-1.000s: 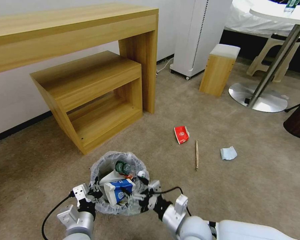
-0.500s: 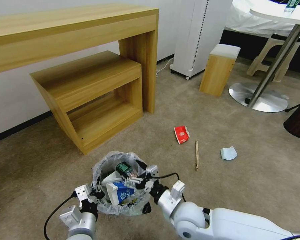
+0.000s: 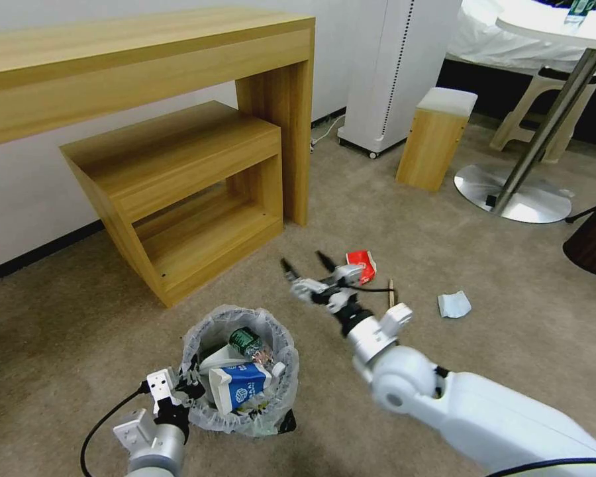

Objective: Pick up the trash bin and place the garbage on the floor into it.

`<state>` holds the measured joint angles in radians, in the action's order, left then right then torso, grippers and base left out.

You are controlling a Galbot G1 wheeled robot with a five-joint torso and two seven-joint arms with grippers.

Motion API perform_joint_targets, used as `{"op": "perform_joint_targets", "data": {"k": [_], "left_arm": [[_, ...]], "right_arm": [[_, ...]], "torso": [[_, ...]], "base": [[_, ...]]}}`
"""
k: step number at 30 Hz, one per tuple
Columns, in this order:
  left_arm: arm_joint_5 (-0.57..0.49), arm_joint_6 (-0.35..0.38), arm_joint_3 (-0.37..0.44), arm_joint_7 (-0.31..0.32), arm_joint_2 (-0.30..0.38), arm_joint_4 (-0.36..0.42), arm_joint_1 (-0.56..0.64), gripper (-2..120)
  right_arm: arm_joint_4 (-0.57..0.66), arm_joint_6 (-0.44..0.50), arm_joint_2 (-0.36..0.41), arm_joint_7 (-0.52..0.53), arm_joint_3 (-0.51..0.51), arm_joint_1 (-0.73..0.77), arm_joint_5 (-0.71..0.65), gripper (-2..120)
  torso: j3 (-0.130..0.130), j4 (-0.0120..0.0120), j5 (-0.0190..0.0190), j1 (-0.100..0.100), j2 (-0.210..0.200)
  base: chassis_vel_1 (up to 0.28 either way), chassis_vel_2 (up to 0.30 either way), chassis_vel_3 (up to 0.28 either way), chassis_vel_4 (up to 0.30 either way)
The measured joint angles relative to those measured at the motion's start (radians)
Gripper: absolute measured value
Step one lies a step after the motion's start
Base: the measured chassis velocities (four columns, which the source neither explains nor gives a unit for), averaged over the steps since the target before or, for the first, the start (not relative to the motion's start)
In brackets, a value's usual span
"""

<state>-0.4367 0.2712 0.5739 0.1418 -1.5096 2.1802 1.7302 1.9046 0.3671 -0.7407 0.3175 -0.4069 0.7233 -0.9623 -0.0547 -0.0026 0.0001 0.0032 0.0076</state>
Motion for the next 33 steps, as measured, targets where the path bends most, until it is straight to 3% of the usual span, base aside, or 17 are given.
{"op": "perform_joint_targets", "data": {"k": [4,12,18,33], "left_arm": [[-0.016,0.002,0.003,0.0,0.021,0.006,-0.003,1],[-0.034,0.002,0.007,0.0,0.046,0.006,-0.015,1],[-0.055,0.008,0.009,0.001,0.081,0.006,-0.027,1],[-0.062,0.009,-0.007,0.003,0.11,0.009,-0.033,1]], "right_arm": [[-0.04,-0.006,0.031,0.031,0.13,0.092,0.036,100],[-0.095,-0.076,0.038,0.147,0.276,0.183,0.152,100],[-0.114,-0.168,0.051,0.249,0.452,0.323,0.369,100],[-0.128,-0.131,0.036,0.238,0.662,0.53,0.507,100]], "torso": [[0.0,0.0001,0.0001,0.0,0.0],[0.0,0.0003,0.0002,0.0,0.0],[0.0,0.0,-0.0002,0.0,0.0],[0.0,0.0,-0.0001,0.0,0.0]], "base": [[0.0,0.0,0.0,0.0],[0.0,0.0,0.0,0.0],[0.0,0.0,0.0,0.0],[-0.009,-0.008,-0.01,-0.006]]}}
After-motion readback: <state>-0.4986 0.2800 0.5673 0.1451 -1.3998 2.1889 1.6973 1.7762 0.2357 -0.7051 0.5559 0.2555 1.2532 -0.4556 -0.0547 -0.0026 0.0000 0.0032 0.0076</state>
